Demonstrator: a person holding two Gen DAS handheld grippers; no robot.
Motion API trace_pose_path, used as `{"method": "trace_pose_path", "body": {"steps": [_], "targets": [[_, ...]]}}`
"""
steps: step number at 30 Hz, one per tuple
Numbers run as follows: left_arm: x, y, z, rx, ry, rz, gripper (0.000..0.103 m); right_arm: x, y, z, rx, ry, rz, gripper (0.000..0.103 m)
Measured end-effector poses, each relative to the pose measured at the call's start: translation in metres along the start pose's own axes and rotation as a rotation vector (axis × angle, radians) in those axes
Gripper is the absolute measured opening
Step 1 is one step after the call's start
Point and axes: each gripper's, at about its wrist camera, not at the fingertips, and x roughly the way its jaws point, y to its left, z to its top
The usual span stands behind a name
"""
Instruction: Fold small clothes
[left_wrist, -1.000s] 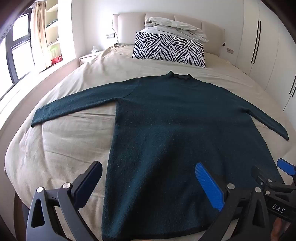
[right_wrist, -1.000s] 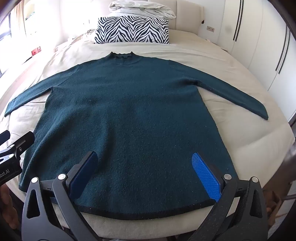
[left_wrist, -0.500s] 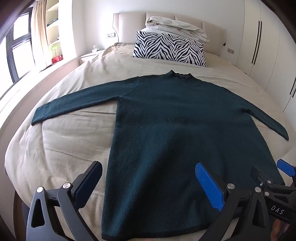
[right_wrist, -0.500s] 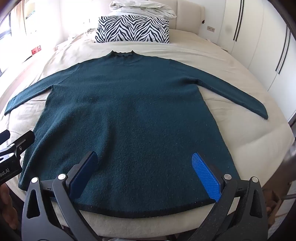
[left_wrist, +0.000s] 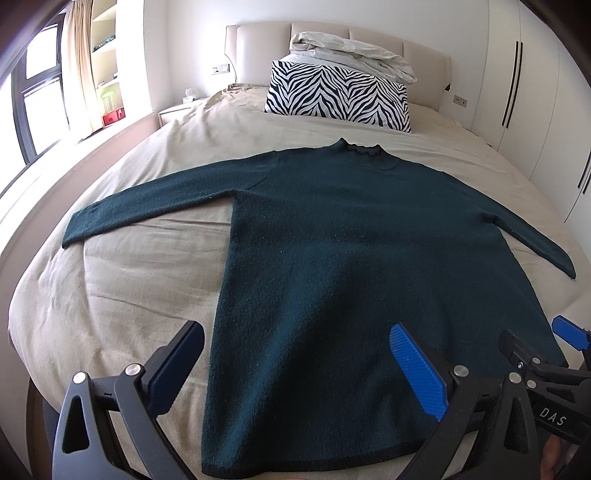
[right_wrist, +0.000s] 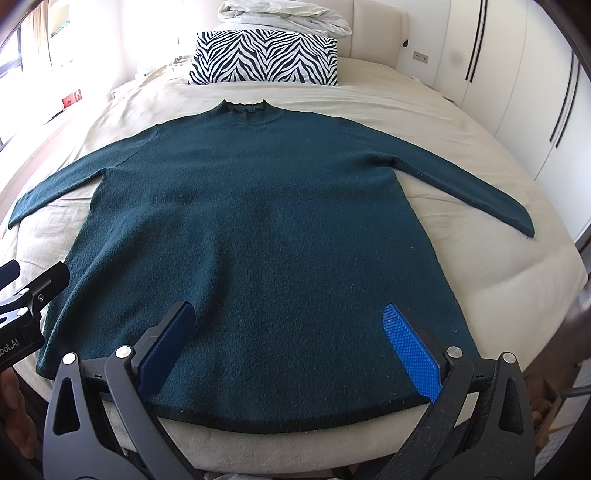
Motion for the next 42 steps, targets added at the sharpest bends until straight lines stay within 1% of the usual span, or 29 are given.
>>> {"method": "trace_pose_path", "body": {"steps": [1, 2, 42], "targets": [[-0.0003, 0.0001, 0.0001, 0.0, 0.0, 0.001, 0.103, 0.0002, 0.0008, -0.0016, 0.001, -0.001, 0.0, 0.103], [-0.0004, 0.0002, 0.0001, -0.001, 0.0, 0.0, 0.103, -0.0008, -0.0029, 0.0049, -0.001, 0.004, 0.003, 0.103], [-0.0015, -0.0023, 0.0009, -0.001, -0.003, -0.001, 0.103, -0.0011, -0.0032, 0.0037, -0.001, 0.003, 0.004, 0.103]]}}
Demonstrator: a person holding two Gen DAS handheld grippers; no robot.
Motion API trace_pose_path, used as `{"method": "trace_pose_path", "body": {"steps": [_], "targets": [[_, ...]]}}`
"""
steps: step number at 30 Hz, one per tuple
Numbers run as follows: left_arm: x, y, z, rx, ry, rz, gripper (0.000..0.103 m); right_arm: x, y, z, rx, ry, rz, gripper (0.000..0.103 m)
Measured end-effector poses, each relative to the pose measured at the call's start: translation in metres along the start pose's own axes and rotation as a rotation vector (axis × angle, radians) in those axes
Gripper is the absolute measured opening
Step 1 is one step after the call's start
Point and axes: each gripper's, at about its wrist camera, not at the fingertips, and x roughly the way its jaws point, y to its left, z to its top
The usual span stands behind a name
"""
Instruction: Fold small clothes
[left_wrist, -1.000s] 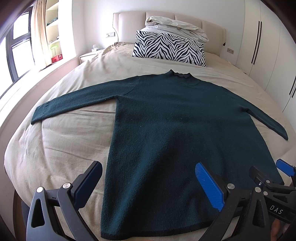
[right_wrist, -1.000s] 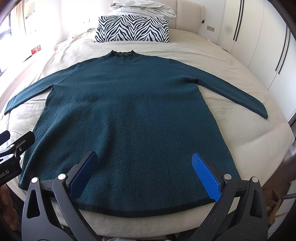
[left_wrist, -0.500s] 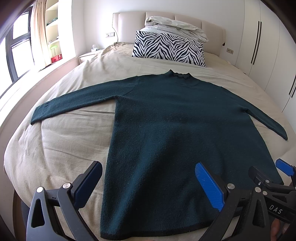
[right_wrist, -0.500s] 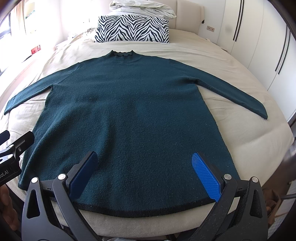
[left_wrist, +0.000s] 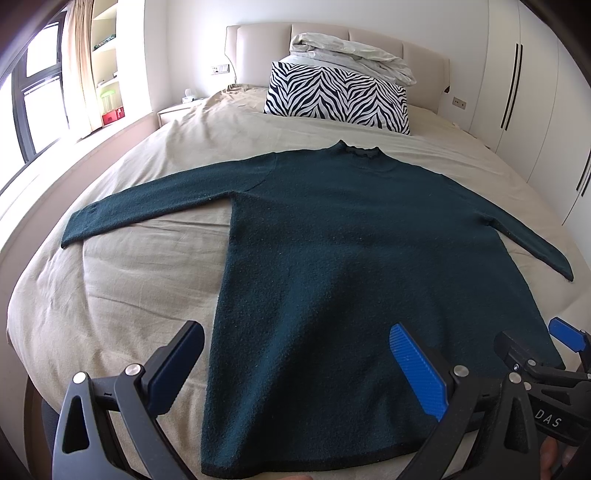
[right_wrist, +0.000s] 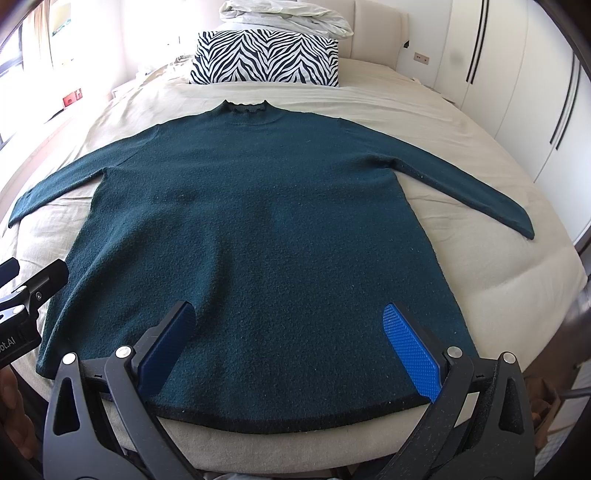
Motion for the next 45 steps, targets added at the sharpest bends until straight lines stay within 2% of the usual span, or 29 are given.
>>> {"method": "trace_pose_path", "body": {"steps": [19, 24, 28, 30, 32, 34, 36, 38, 41, 42, 44, 45], "targets": [[-0.005, 0.002, 0.003, -0.012, -0.01, 0.0, 0.103, 0.001, 0.003, 0.0, -0.003, 0.002, -0.002, 0.103], [-0.011, 0.006, -0.001, -0.011, -0.051, 0.003, 0.103, 0.0, 0.003, -0.001, 0.002, 0.0, 0.003, 0.103], [-0.018, 0.013, -0.003, 0.014, -0.095, 0.0, 0.103, -0.002, -0.001, 0.0, 0.038, -0.021, 0.058, 0.103], [-0.018, 0.025, 0.003, 0.001, -0.098, -0.02, 0.103, -0.011, -0.006, 0.003, 0.073, -0.075, 0.115, 0.103], [-0.017, 0.045, 0.013, -0.049, -0.1, -0.049, 0.103, -0.026, -0.011, 0.009, 0.107, -0.167, 0.177, 0.103], [-0.015, 0.072, 0.027, -0.139, -0.102, -0.128, 0.103, -0.042, -0.014, 0.014, 0.129, -0.267, 0.22, 0.103], [-0.014, 0.101, 0.04, -0.228, -0.127, -0.202, 0.103, -0.056, -0.014, 0.022, 0.118, -0.343, 0.228, 0.103], [-0.015, 0.126, 0.049, -0.3, -0.163, -0.247, 0.103, -0.065, -0.011, 0.031, 0.101, -0.395, 0.231, 0.103], [-0.016, 0.154, 0.057, -0.383, -0.214, -0.276, 0.103, -0.074, -0.009, 0.043, 0.102, -0.434, 0.256, 0.103], [-0.014, 0.162, 0.057, -0.405, -0.192, -0.272, 0.103, -0.075, -0.008, 0.046, 0.106, -0.44, 0.263, 0.103], [-0.001, 0.175, 0.057, -0.443, -0.068, -0.248, 0.103, -0.076, -0.004, 0.052, 0.109, -0.44, 0.276, 0.103], [0.003, 0.184, 0.054, -0.482, -0.062, -0.233, 0.103, -0.076, -0.002, 0.055, 0.108, -0.434, 0.277, 0.103]]}}
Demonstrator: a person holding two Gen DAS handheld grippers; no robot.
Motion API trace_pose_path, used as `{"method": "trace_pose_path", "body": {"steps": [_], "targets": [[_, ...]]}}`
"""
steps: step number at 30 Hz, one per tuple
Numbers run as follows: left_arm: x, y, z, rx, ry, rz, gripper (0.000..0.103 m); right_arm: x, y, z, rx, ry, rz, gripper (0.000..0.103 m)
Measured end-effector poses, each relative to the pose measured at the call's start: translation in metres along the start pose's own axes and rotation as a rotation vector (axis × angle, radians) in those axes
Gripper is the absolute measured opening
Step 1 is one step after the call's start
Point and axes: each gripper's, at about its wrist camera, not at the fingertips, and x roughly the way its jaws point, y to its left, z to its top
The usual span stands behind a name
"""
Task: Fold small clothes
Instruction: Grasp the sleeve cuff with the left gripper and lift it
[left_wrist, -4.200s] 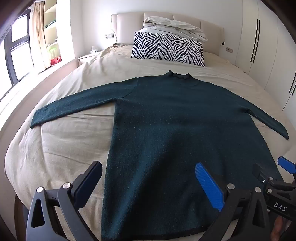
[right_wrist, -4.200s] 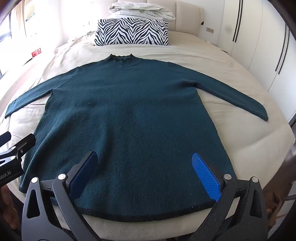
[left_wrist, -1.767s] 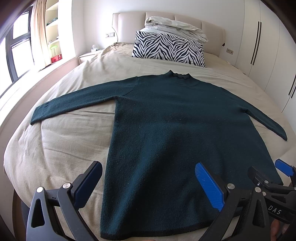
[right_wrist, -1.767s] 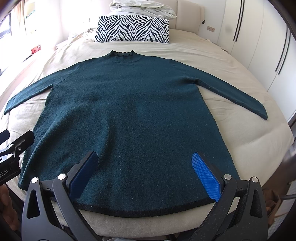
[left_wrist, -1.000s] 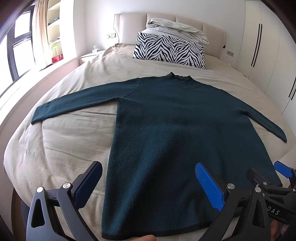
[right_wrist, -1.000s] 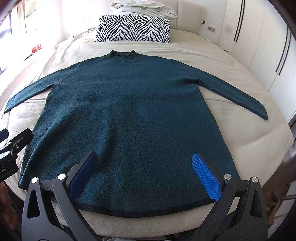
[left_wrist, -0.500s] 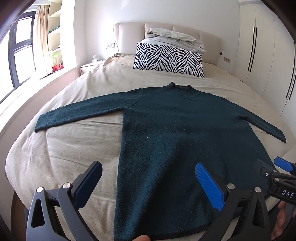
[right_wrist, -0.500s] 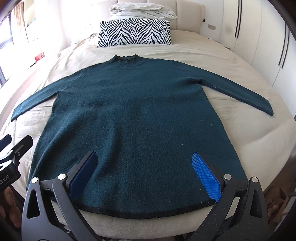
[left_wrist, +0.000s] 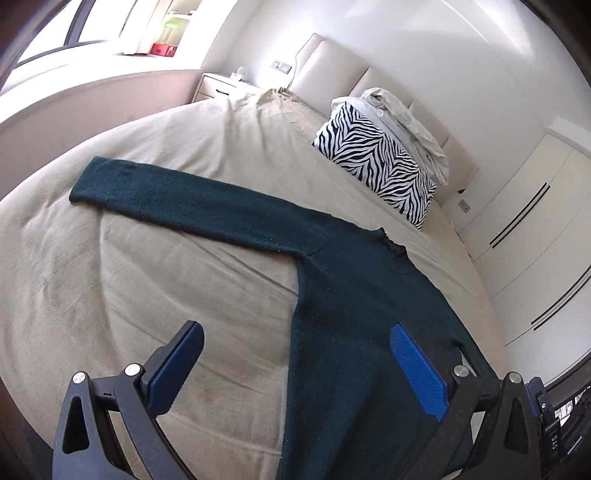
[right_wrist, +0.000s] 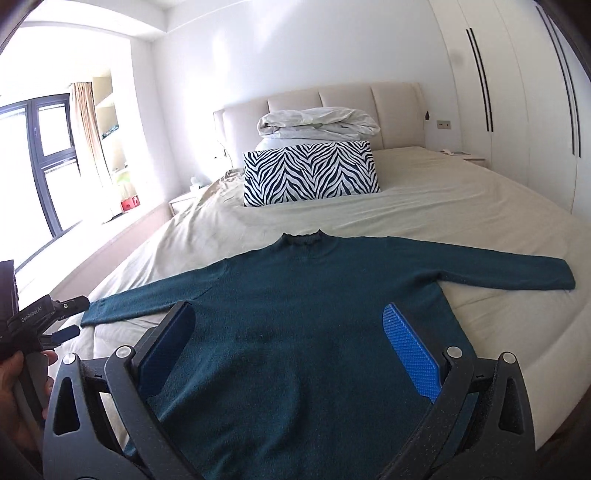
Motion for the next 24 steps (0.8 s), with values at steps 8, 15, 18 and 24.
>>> {"method": "trace_pose_path", "body": {"steps": [8, 15, 18, 24], "targets": [[0.01, 0.114, 0.036, -0.374, -0.115, -0.111, 0.102, 0.026, 0.008, 0.008, -0.001, 0.075, 0.009, 0.103], [0.051, 0.204, 0.063, -0.761, -0.176, -0.209, 0.087, 0.059, 0.007, 0.019, 0.047, 0.157, 0.073, 0.061], [0.069, 0.226, 0.067, -0.881, -0.216, -0.232, 0.087, 0.077, 0.002, 0.018, 0.12, 0.199, 0.107, 0.061], [0.095, 0.248, 0.079, -0.979, -0.274, -0.225, 0.087, 0.103, 0.001, 0.015, 0.14, 0.227, 0.117, 0.061]]}}
